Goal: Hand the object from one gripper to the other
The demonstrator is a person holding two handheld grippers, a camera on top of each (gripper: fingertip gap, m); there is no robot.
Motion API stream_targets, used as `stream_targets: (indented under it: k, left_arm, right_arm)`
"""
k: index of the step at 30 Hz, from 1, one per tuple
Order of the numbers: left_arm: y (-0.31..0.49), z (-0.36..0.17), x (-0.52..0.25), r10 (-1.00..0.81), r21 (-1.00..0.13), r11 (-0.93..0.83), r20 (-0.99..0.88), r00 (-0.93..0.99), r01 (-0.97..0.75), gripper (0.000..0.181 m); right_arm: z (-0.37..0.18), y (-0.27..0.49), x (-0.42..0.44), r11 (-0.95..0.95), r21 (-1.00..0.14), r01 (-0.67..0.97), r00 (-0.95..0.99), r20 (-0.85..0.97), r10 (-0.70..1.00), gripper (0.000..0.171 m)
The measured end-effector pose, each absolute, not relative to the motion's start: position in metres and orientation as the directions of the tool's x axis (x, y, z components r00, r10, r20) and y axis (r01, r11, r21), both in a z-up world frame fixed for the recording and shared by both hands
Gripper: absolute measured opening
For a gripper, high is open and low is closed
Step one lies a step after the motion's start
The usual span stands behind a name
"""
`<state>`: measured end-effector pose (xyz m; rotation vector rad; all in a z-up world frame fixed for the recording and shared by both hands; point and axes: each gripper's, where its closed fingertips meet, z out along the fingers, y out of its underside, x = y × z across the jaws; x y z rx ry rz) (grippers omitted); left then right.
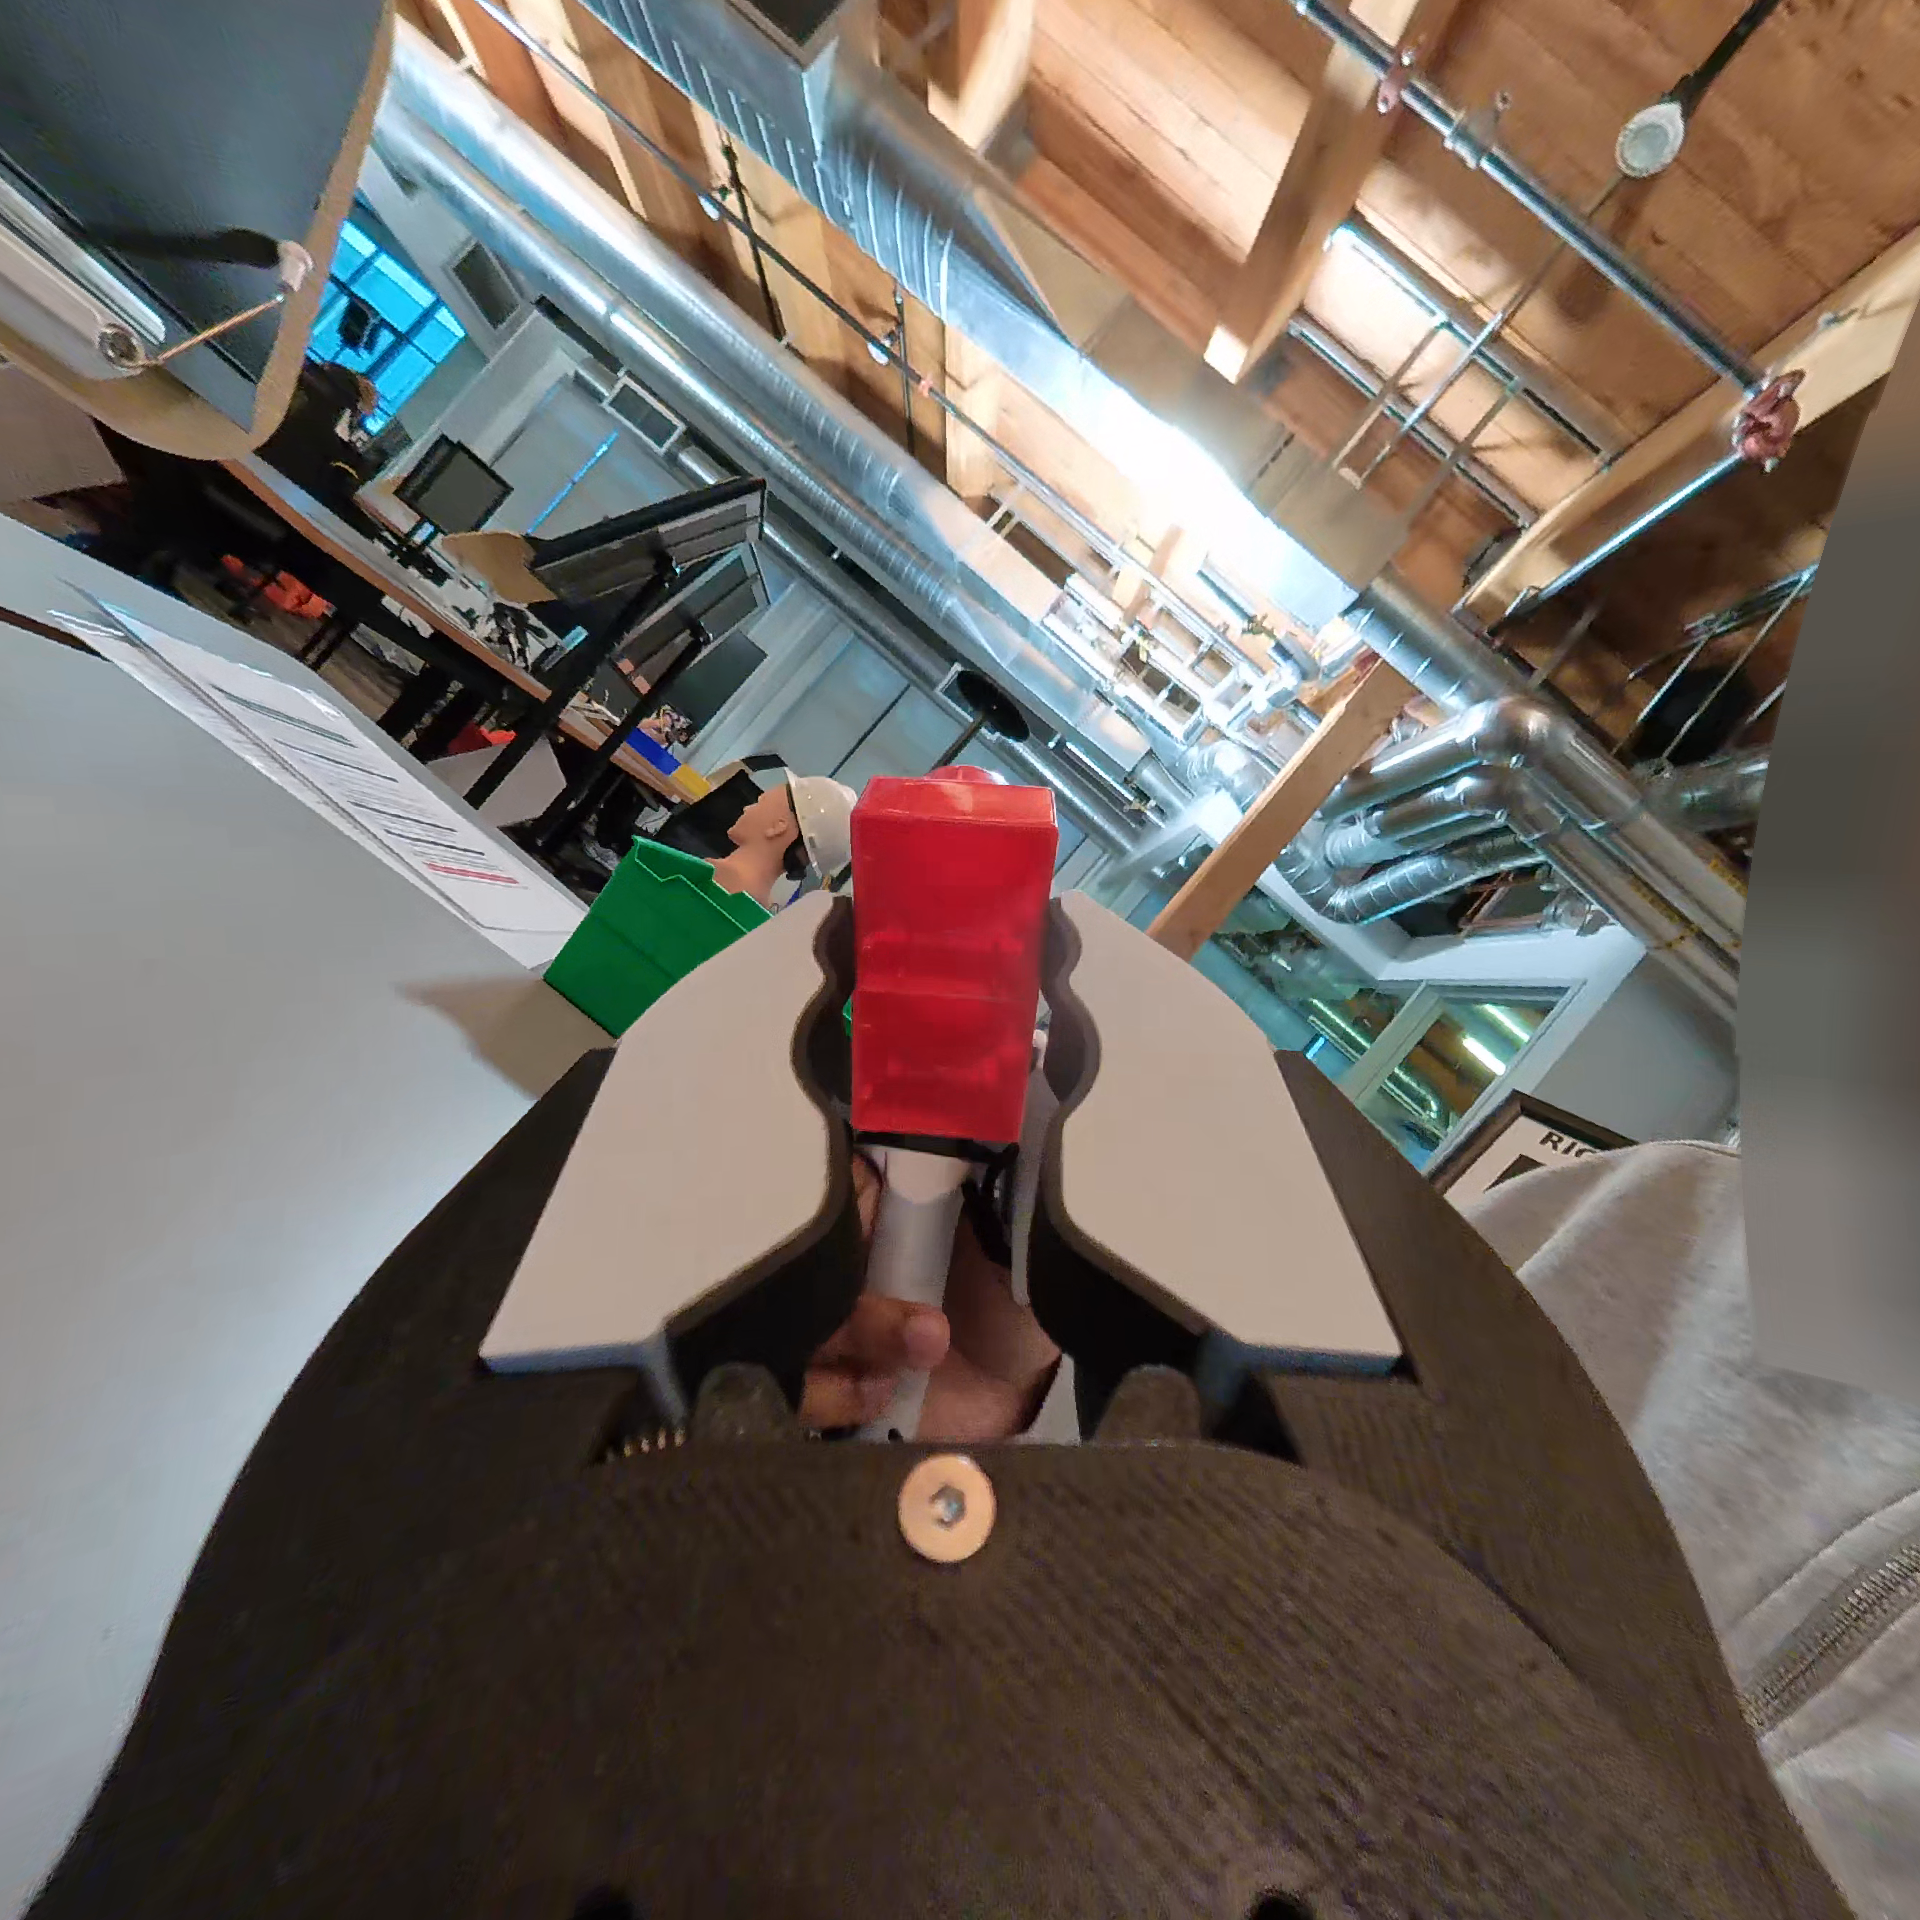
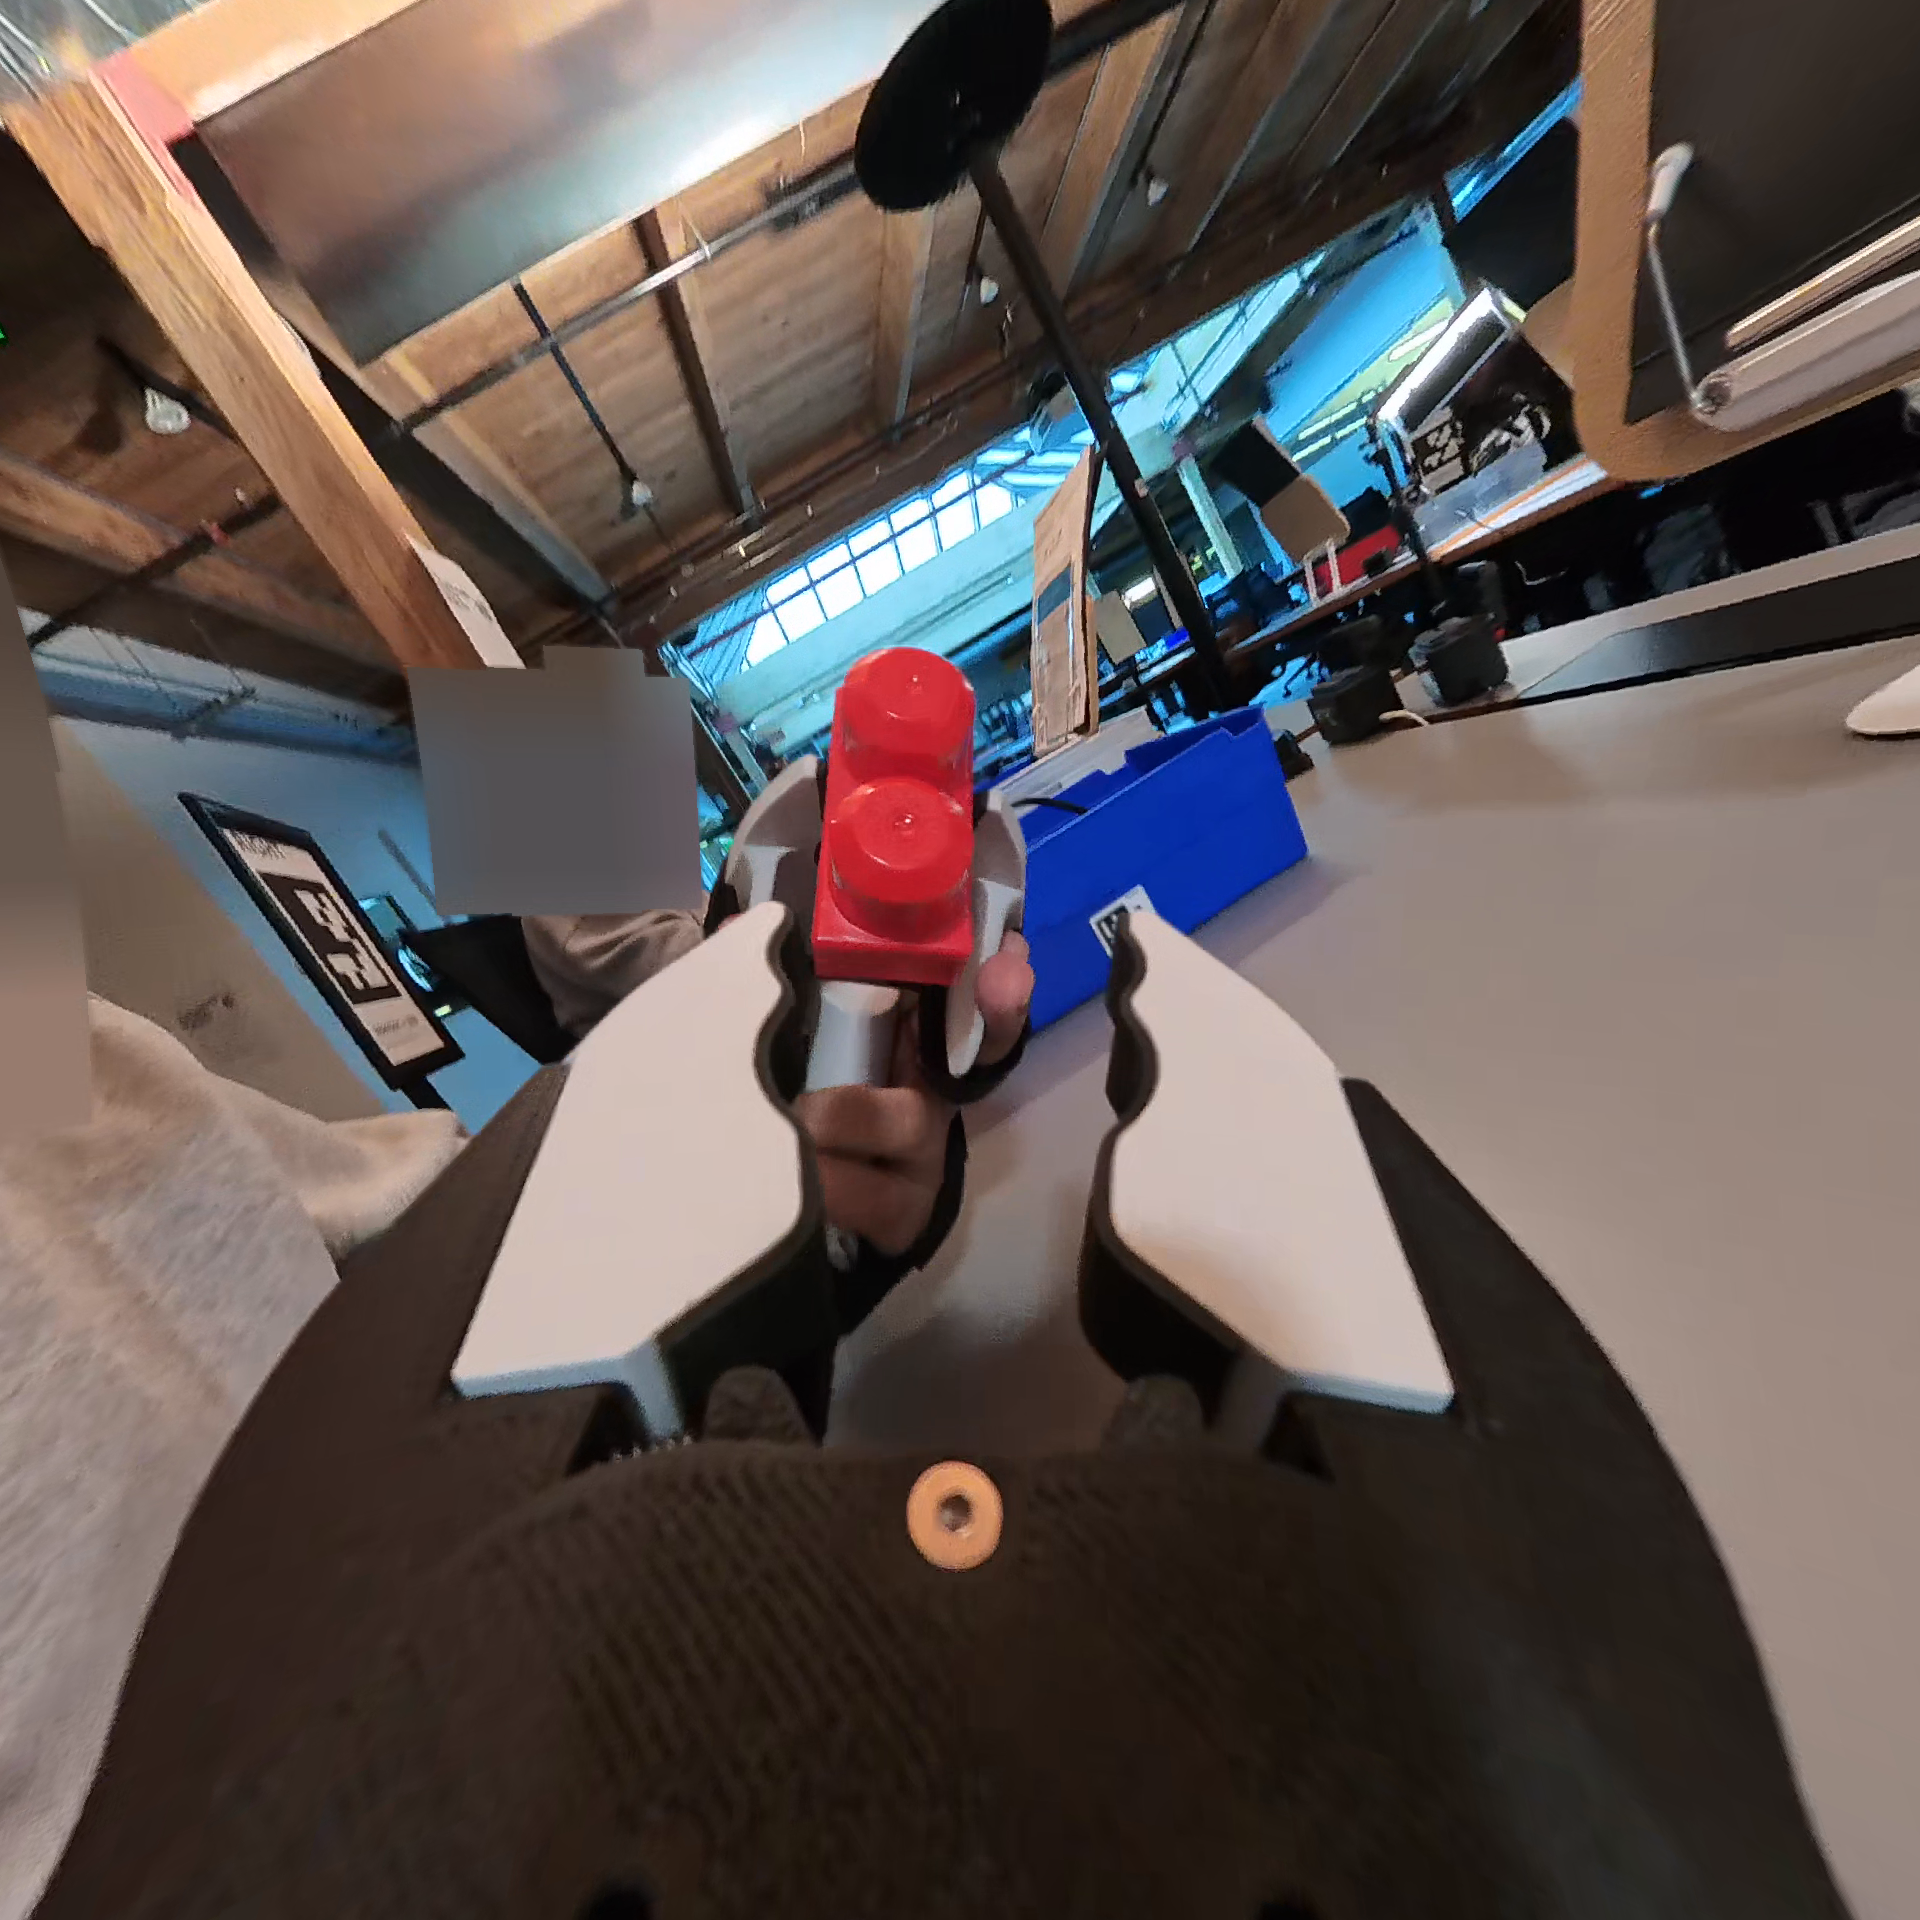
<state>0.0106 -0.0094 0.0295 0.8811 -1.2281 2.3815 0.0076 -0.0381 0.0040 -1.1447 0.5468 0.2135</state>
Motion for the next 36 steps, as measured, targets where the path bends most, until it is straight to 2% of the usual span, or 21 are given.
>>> stream_targets:
  k: [6, 9, 11, 18, 19, 21, 23, 25, 29, 36]
  left_arm:
    - [-0.019, 0.028, 0.005, 0.024, -0.599, -0.579, 0.665, -0.746, -0.553, 0.034]
    - [-0.024, 0.029, 0.001, 0.026, -0.608, -0.57, 0.659, -0.751, -0.553, 0.034]
    - [-0.026, 0.029, -0.001, 0.022, -0.61, -0.57, 0.659, -0.752, -0.551, 0.034]
    - [-0.027, 0.026, -0.003, 0.042, -0.616, -0.542, 0.659, -0.751, -0.572, 0.033]
    - [-0.028, 0.024, -0.002, 0.04, -0.621, -0.53, 0.662, -0.749, -0.577, 0.035]
    - [-0.028, 0.02, 0.0, 0.025, -0.641, -0.499, 0.662, -0.749, -0.583, 0.056]
    - [-0.029, 0.013, 0.004, -0.013, -0.689, -0.436, 0.648, -0.762, -0.579, 0.079]
    - [-0.028, -0.001, 0.01, -0.092, -0.761, -0.353, 0.608, -0.789, -0.545, 0.089]
    - [-0.036, -0.032, 0.003, -0.131, -0.852, -0.098, 0.524, -0.842, -0.515, 0.078]
    - [-0.054, -0.061, -0.025, -0.092, -0.881, 0.131, 0.446, -0.89, -0.454, 0.07]
  right_arm:
    - [0.007, -0.025, -0.008, 0.433, -0.774, -0.462, 0.851, -0.524, -0.027, 0.056]
    - [0.007, -0.023, -0.011, 0.425, -0.786, -0.45, 0.861, -0.508, -0.027, 0.047]
    - [0.007, -0.023, -0.014, 0.414, -0.799, -0.436, 0.872, -0.489, -0.025, 0.036]
    - [0.01, -0.029, -0.013, 0.39, -0.789, -0.474, 0.86, -0.511, 0.011, 0.036]
    - [0.011, -0.031, -0.011, 0.388, -0.789, -0.476, 0.859, -0.511, 0.013, 0.035]
    - [0.014, -0.039, -0.007, 0.383, -0.793, -0.473, 0.862, -0.507, 0.014, 0.035]
    - [0.011, -0.046, -0.003, 0.344, -0.811, -0.474, 0.864, -0.504, 0.003, 0.035]
    - [0.0, -0.053, 0.001, 0.253, -0.85, -0.463, 0.876, -0.482, -0.014, 0.036]
    - [-0.027, -0.067, 0.005, 0.008, -0.927, -0.376, 0.926, -0.376, -0.026, 0.036]
    - [-0.059, -0.065, -0.016, -0.245, -0.917, -0.316, 0.942, -0.335, 0.037, 0.036]
